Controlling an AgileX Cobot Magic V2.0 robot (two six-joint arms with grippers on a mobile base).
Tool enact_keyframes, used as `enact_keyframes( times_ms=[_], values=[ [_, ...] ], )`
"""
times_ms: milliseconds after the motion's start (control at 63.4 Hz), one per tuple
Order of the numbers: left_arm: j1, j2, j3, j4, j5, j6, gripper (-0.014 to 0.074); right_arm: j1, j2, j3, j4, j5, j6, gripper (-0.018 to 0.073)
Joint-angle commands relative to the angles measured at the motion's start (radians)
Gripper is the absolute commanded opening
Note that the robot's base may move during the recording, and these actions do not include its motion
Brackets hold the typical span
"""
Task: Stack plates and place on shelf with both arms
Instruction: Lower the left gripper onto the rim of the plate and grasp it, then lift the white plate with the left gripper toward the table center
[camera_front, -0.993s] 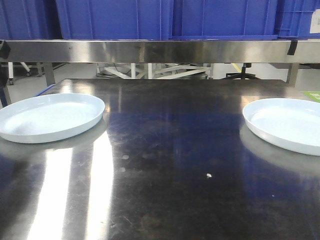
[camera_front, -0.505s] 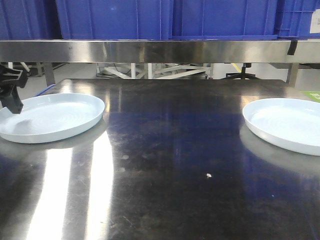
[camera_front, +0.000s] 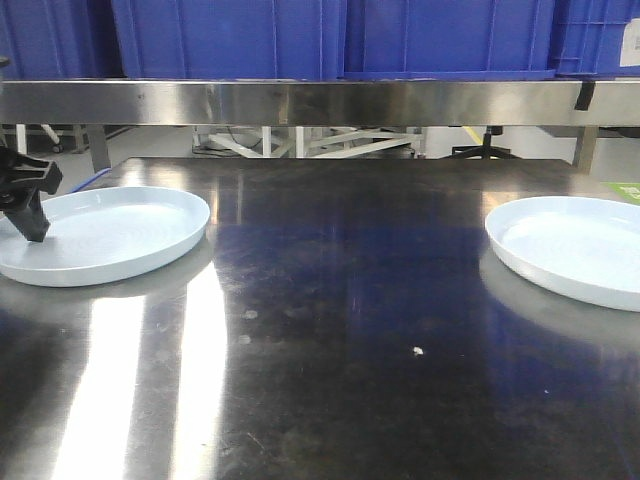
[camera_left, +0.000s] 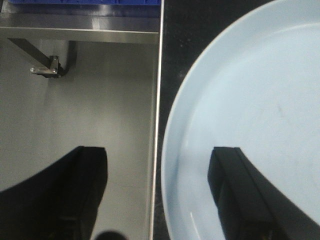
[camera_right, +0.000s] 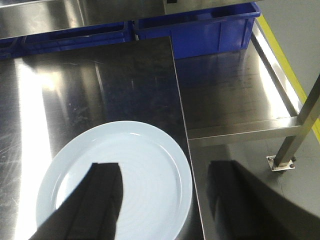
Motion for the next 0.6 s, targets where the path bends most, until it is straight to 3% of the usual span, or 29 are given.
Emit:
enact_keyframes(
  times_ms=[0, 95, 126, 173, 189, 252, 583],
  values=[
    [-0.005, -0.034, -0.029, 0.001, -0.064, -0.006, 0.0477, 0.002, -0.007, -0.038, -0.006, -0.066, -0.009, 0.0486],
    [-0.005, -0.032, -0.029, 0.001, -0.07, -0.006, 0.0336, 0.002, -0.007, -0.038, -0.006, -0.066, -0.009, 0.0486],
    [-0.005, -0.032, -0.029, 0.001, -0.072, -0.006, 0.0258, 0.002, -0.007, -0.038, -0.006, -0.066, -0.009, 0.0486],
    [-0.005, -0.032, -0.029, 0.001, -0.078, -0.006, 0.0075, 0.002, -0.007, -0.038, -0.006, -0.066, -0.009, 0.0486],
    [-0.005, -0.032, -0.029, 0.001, -0.077, -0.006, 0.006, 0.002, -0.007, -0.038, -0.006, -0.066, -0.009, 0.0486],
    [-0.005, -0.032, -0.029, 0.004, -0.085, -0.006, 0.0122, 0.002, -0.007, -0.038, -0.006, -0.066, -0.009, 0.0486],
    [-0.026, -0.058, -0.091, -0.001, -0.017, -0.006, 0.01, 0.002, -0.006, -0.038, -0.006, -0.066, -0.009, 0.0486]
  ],
)
